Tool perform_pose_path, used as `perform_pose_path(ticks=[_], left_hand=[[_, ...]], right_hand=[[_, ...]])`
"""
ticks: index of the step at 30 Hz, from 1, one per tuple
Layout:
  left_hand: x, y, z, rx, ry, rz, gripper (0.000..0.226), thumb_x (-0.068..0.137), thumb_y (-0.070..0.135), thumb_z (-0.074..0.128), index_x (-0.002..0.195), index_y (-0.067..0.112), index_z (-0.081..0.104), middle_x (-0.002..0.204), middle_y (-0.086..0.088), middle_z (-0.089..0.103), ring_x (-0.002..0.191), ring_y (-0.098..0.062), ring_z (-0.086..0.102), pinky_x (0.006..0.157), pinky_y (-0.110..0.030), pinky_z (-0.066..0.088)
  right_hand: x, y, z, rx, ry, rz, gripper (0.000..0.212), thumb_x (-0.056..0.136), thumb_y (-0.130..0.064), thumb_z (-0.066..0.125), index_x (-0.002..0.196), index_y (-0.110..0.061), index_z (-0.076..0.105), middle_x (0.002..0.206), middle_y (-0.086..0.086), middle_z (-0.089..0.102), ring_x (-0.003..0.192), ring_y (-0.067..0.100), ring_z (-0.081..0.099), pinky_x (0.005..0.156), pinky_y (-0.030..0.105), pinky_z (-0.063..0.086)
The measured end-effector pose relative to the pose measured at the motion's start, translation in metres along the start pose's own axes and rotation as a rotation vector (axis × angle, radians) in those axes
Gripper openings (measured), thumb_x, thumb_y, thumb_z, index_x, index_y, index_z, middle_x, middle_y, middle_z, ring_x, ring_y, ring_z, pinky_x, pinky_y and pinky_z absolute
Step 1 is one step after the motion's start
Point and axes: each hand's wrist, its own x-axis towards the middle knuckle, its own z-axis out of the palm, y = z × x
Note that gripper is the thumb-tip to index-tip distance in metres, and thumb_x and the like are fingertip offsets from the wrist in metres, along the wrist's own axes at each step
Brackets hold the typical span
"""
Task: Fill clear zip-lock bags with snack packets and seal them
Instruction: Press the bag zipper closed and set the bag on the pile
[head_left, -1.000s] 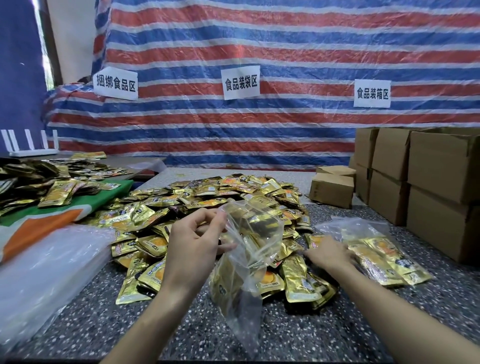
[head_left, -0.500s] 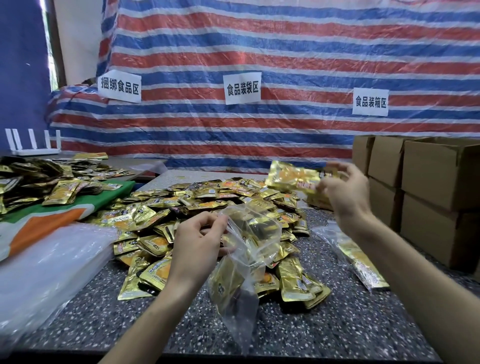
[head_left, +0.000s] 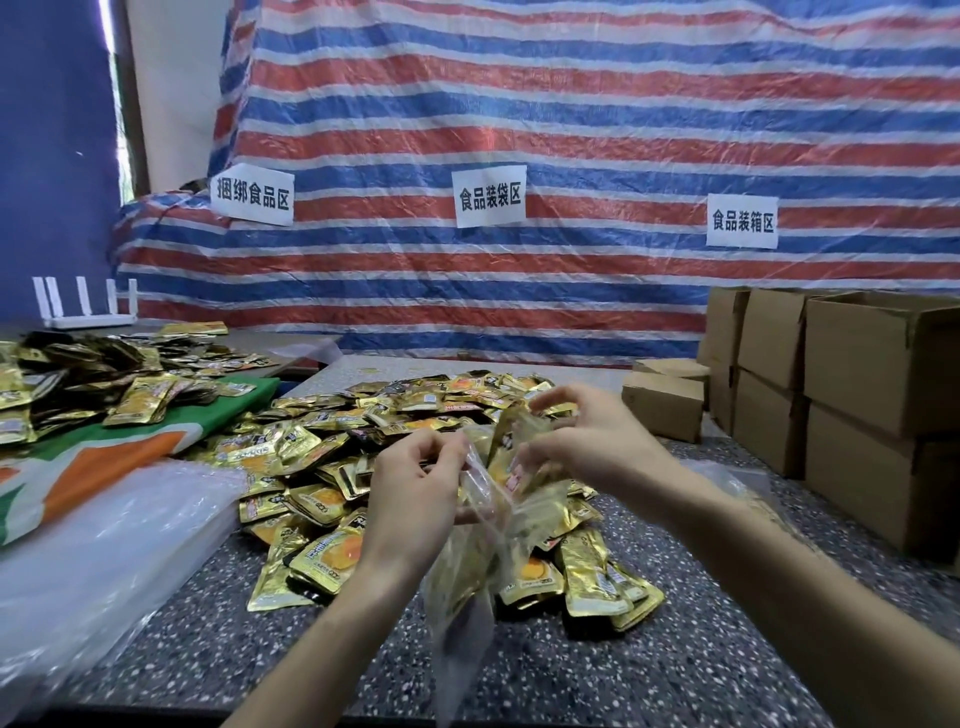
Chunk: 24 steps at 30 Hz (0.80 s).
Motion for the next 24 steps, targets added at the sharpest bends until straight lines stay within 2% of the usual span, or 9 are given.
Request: perform_pose_path(ticks=[4,7,9,11,13,16,20,22,24], left_hand=[[-0.001,0.004,-0.001,-0.039,0.000,0.004,0.029,0.100,0.018,0.057,0.080,-0.002,0.062,0.087,-0.016,0.072,0.070,-0.028,0.074,0.054,-0.038,0.060],[0.001,0.003,-0.004,-0.029,0.034,0.017,0.030,0.100,0.018,0.057,0.083,-0.006,0.060,0.089,-0.017,0.070,0.075,-0.028,0.074,0.057,-0.039,0.061],[0.001,0.003,-0.007,-0.046,0.069,0.030,0.031,0.100,0.017,0.057,0.083,-0.008,0.059,0.083,-0.014,0.070,0.071,-0.025,0.074,0.055,-0.038,0.061],[0.000,0.004,-0.010,-0.067,0.096,0.035,0.031,0.100,0.016,0.058,0.081,-0.009,0.058,0.075,-0.006,0.071,0.068,-0.023,0.073,0.055,-0.038,0.061],[0.000,0.002,-0.011,-0.071,0.096,0.033,0.030,0.099,0.016,0.058,0.080,-0.007,0.059,0.071,0.001,0.071,0.065,-0.021,0.073,0.055,-0.038,0.061],[-0.001,0.001,-0.012,-0.027,0.081,0.053,0.030,0.098,0.018,0.060,0.077,-0.004,0.061,0.068,0.009,0.069,0.061,-0.012,0.071,0.053,-0.031,0.059],[0.010,-0.005,-0.025,0.050,0.039,0.092,0.039,0.099,0.034,0.056,0.066,0.017,0.067,0.079,-0.008,0.074,0.071,-0.022,0.072,0.059,-0.026,0.057],[0.024,-0.014,-0.034,0.119,0.094,0.053,0.030,0.100,0.031,0.055,0.079,0.013,0.068,0.084,-0.008,0.073,0.082,-0.025,0.071,0.069,-0.033,0.058],[0.037,-0.019,-0.042,0.170,0.026,-0.019,0.012,0.098,0.018,0.057,0.099,0.014,0.068,0.097,-0.003,0.072,0.098,-0.023,0.068,0.075,-0.030,0.056]], right_hand=[[0.000,-0.001,0.014,-0.161,-0.098,-0.061,0.029,0.092,-0.040,0.068,0.111,-0.018,0.065,0.094,0.000,0.074,0.075,0.008,0.072,0.066,0.024,0.058],[-0.004,-0.004,0.012,-0.371,-0.165,-0.163,0.046,0.086,-0.066,0.058,0.105,-0.026,0.072,0.101,-0.008,0.073,0.089,0.003,0.069,0.076,0.026,0.059],[-0.008,-0.005,0.006,-0.456,-0.241,-0.175,0.053,0.072,-0.076,0.062,0.102,-0.032,0.069,0.099,-0.012,0.071,0.087,0.002,0.068,0.072,0.021,0.057],[-0.008,0.000,0.000,-0.626,-0.256,-0.173,0.052,0.075,-0.062,0.074,0.114,-0.030,0.064,0.104,-0.011,0.069,0.089,0.002,0.065,0.076,0.020,0.053],[-0.005,0.006,-0.001,-0.785,-0.211,-0.202,0.035,0.087,-0.040,0.073,0.117,-0.026,0.064,0.106,-0.011,0.067,0.094,0.006,0.060,0.087,0.029,0.046],[-0.003,0.012,0.001,-0.643,-0.200,-0.232,0.008,0.094,-0.022,0.066,0.098,-0.025,0.072,0.090,-0.017,0.065,0.089,0.003,0.060,0.073,0.023,0.045],[0.001,0.013,0.001,-0.450,-0.120,-0.340,0.027,0.095,-0.010,0.063,0.083,-0.033,0.070,0.091,-0.014,0.069,0.092,0.002,0.062,0.083,0.032,0.050],[0.000,0.011,0.003,-0.351,-0.157,-0.395,0.032,0.095,-0.008,0.063,0.083,-0.038,0.069,0.093,-0.013,0.071,0.094,0.006,0.066,0.087,0.034,0.056],[-0.001,0.011,0.006,-0.308,-0.161,-0.480,0.028,0.093,-0.005,0.064,0.083,-0.030,0.073,0.093,-0.005,0.074,0.093,0.016,0.068,0.083,0.041,0.059]])
